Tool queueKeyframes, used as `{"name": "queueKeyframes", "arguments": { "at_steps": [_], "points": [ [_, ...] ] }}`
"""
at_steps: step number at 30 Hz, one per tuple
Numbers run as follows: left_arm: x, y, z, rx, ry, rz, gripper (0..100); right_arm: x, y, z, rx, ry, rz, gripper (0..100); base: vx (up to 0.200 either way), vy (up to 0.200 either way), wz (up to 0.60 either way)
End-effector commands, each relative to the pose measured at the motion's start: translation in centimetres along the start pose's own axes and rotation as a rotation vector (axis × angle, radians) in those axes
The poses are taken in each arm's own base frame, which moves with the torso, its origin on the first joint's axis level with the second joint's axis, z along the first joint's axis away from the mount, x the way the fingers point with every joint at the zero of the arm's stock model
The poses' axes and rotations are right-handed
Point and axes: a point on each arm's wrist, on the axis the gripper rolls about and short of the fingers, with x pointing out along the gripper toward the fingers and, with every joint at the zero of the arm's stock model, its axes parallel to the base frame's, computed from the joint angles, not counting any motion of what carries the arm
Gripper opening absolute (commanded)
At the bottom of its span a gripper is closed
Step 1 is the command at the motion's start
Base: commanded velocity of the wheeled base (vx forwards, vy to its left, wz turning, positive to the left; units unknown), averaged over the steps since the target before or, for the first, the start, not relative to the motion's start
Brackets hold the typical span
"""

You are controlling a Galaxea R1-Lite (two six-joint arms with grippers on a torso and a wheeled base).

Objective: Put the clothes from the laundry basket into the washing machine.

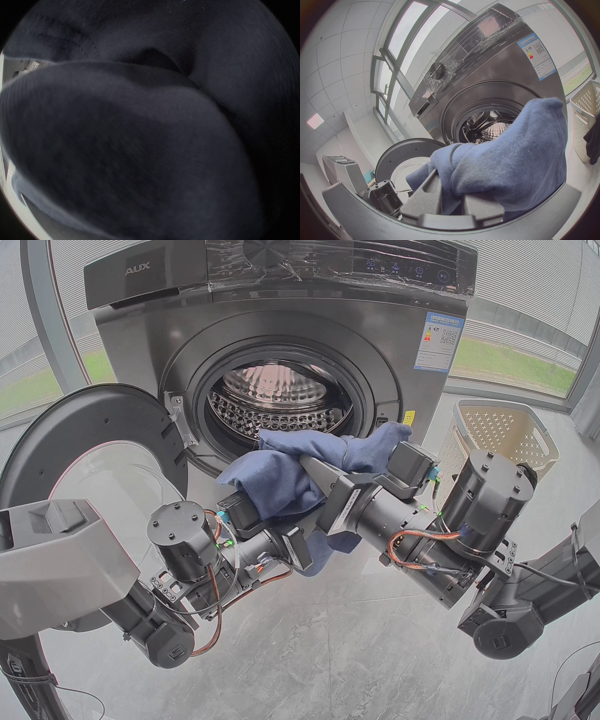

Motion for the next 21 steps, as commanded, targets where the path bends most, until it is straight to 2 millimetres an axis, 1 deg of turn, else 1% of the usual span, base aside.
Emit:
{"name": "queueKeyframes", "arguments": {
  "at_steps": [1, 6, 9, 12, 16, 21],
  "points": [
    [-0.1, -0.1, 0.4, 0.002, -0.011, 0.006, 0, 0.0, 0.0, -0.1, 0.000, 0.001, 0.000, 0, 0.000, 0.000, 0.00],
    [-0.5, -0.3, 0.4, 0.004, -0.005, 0.006, 0, 0.0, -0.2, -0.1, -0.003, 0.003, -0.005, 0, 0.000, 0.000, 0.00],
    [-1.3, -0.9, 0.9, 0.005, -0.002, 0.000, 0, 0.1, -0.3, -0.3, -0.005, 0.007, -0.011, 0, 0.000, 0.000, 0.00],
    [-1.8, -1.5, 0.8, -0.001, 0.010, -0.012, 0, 0.1, -0.4, -0.4, -0.006, 0.013, -0.013, 0, 0.000, 0.000, 0.00],
    [-2.0, -1.9, 0.7, 0.001, 0.017, -0.020, 0, 0.1, -0.6, -0.4, -0.007, 0.012, -0.018, 0, 0.000, 0.000, 0.00],
    [-2.0, -2.3, 0.8, 0.008, 0.014, -0.030, 0, 0.3, -0.6, -1.1, -0.011, 0.028, -0.020, 0, 0.000, 0.000, 0.00]
  ]
}}
